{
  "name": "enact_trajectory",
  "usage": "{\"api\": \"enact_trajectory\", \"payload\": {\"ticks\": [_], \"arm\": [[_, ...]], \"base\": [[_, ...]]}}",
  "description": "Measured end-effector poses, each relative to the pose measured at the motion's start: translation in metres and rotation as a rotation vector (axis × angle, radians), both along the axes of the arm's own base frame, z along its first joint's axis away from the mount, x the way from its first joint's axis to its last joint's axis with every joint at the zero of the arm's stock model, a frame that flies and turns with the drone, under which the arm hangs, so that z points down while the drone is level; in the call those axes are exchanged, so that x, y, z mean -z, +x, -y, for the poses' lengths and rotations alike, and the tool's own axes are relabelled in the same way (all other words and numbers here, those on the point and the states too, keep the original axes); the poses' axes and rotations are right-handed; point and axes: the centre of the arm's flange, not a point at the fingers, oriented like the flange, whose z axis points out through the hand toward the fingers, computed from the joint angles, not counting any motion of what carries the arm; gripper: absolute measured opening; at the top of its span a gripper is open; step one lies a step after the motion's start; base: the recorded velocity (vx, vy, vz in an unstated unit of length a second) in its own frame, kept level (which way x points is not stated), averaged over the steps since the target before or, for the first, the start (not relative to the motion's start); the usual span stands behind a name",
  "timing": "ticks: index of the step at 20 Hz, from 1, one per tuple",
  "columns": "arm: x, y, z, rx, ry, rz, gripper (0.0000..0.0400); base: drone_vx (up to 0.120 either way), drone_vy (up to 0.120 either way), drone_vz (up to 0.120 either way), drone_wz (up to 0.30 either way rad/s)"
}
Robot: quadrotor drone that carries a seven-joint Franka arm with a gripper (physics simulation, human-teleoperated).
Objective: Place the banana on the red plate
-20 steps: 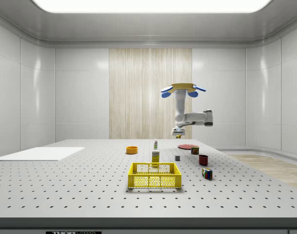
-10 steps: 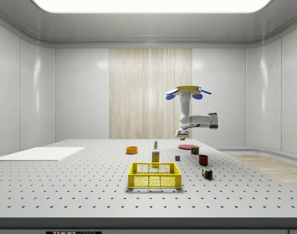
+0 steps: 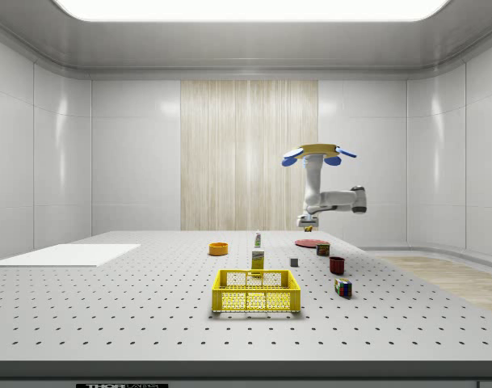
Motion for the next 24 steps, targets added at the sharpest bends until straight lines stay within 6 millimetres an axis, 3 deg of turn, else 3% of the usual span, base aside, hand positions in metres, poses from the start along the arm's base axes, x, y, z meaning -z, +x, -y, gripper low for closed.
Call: {"api": "enact_trajectory", "payload": {"ticks": [8,13,24], "arm": [[0.000,0.000,0.000,0.000,0.000,0.000,0.0196],[-0.004,0.000,0.000,0.000,0.000,0.000,0.0196],[-0.043,0.000,0.000,0.000,0.000,0.000,0.0196]], "base": [[0.000,-0.120,0.000,0.000],[0.000,0.000,0.000,0.000],[0.000,0.000,0.000,0.000]]}}
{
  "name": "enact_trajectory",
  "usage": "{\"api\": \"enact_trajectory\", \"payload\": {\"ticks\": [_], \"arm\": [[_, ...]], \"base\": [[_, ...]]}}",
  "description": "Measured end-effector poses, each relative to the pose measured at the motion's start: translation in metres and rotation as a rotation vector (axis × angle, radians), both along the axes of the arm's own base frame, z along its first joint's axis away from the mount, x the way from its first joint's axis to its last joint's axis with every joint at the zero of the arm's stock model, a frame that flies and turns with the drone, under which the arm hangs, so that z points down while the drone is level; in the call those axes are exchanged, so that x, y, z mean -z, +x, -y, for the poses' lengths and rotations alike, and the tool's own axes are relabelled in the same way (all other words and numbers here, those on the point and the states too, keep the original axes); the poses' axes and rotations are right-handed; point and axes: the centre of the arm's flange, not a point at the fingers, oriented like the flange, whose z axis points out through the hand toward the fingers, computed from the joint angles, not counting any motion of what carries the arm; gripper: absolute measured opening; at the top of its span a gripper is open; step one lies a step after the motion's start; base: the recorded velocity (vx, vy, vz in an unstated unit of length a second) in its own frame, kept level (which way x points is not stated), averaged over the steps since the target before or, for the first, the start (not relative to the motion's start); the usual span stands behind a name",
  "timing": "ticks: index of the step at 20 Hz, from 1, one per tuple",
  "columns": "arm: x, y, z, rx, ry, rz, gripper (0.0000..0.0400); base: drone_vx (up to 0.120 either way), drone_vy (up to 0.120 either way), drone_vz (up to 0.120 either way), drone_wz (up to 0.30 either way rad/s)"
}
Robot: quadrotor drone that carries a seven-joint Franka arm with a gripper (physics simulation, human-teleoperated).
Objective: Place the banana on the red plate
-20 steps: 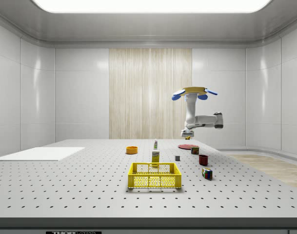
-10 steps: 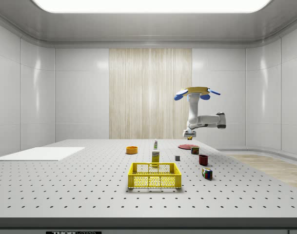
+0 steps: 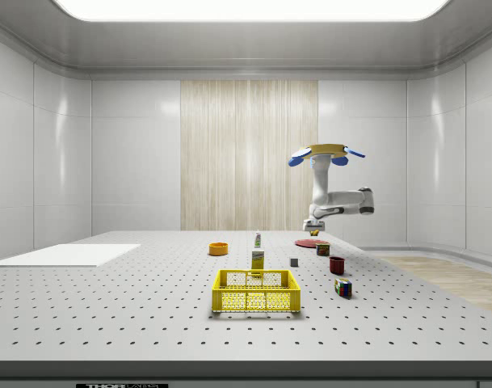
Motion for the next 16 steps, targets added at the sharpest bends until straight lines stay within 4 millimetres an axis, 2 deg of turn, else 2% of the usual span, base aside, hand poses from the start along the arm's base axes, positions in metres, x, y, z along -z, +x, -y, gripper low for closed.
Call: {"api": "enact_trajectory", "payload": {"ticks": [5,16], "arm": [[-0.007,0.000,0.000,-0.001,0.000,0.000,0.0196],[-0.017,0.022,0.003,0.002,0.000,0.000,0.0196]], "base": [[0.000,0.000,0.000,0.000],[0.000,0.000,0.000,0.000]]}}
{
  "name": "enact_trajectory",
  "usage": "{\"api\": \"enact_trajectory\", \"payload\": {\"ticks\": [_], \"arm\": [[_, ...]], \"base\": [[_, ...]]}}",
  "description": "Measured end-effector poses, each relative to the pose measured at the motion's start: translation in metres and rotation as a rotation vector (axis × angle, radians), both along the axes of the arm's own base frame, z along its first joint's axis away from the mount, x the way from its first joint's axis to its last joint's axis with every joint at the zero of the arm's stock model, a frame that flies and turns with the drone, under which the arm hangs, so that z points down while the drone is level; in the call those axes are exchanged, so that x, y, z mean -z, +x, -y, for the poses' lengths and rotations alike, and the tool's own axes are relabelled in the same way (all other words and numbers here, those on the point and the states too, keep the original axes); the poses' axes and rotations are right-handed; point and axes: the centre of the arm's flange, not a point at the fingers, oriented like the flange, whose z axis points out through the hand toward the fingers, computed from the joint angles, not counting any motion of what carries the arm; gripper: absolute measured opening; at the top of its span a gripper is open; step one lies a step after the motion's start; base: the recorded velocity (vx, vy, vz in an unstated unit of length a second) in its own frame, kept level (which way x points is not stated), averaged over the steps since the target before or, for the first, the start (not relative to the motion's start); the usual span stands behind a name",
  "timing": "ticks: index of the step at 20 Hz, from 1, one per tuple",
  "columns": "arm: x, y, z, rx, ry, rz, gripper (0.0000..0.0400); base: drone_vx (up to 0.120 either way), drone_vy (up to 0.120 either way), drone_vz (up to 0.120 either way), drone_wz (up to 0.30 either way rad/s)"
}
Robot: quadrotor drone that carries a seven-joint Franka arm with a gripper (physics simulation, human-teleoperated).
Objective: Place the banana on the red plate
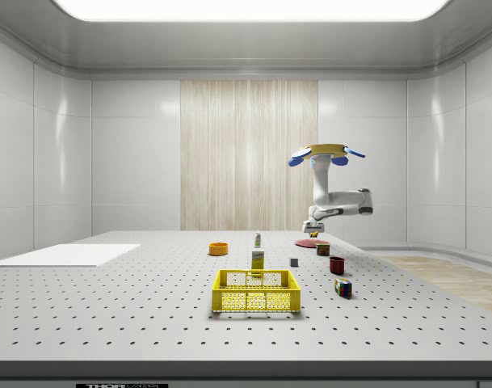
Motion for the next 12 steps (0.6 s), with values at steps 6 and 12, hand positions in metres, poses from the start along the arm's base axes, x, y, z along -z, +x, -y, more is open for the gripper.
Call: {"api": "enact_trajectory", "payload": {"ticks": [6,12], "arm": [[-0.014,0.003,0.000,0.000,-0.002,-0.001,0.0253],[-0.016,0.004,0.000,0.014,-0.006,-0.004,0.0367]], "base": [[0.000,0.000,0.000,0.000],[0.000,0.000,0.000,0.000]]}}
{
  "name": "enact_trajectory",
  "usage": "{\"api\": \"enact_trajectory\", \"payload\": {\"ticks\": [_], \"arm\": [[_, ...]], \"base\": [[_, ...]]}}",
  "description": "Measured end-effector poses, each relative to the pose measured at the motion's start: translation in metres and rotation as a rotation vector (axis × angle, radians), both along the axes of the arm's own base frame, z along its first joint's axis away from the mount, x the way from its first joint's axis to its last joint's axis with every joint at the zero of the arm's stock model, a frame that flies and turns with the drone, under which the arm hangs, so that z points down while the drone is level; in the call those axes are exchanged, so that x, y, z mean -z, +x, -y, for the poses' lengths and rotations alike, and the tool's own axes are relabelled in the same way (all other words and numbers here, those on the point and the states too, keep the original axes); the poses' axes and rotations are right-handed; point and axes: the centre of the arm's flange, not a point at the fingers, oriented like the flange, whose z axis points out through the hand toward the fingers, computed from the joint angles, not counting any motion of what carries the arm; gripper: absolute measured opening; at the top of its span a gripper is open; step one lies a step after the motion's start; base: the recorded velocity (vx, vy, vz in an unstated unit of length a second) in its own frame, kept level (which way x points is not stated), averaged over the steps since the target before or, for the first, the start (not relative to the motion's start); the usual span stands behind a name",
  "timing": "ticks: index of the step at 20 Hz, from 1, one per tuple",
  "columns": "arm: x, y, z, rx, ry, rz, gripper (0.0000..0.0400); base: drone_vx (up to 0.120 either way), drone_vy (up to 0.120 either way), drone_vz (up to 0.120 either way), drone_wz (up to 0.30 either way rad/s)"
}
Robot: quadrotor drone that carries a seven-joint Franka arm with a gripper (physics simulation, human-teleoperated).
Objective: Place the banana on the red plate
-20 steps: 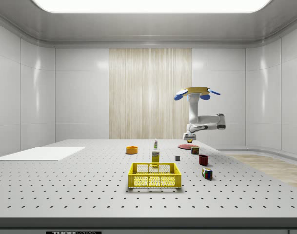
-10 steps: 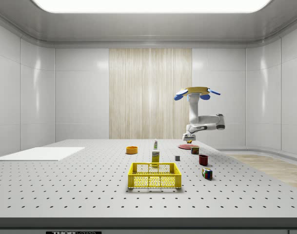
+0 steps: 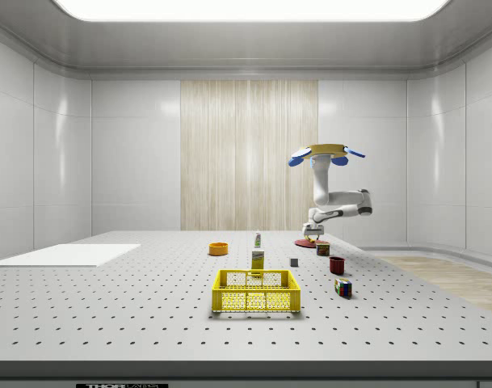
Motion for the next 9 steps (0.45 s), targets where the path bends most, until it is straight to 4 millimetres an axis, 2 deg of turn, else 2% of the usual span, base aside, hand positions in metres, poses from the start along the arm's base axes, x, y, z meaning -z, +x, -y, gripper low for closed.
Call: {"api": "enact_trajectory", "payload": {"ticks": [9], "arm": [[0.014,0.000,0.000,0.006,-0.002,-0.001,0.0397]], "base": [[0.000,0.000,0.000,0.000]]}}
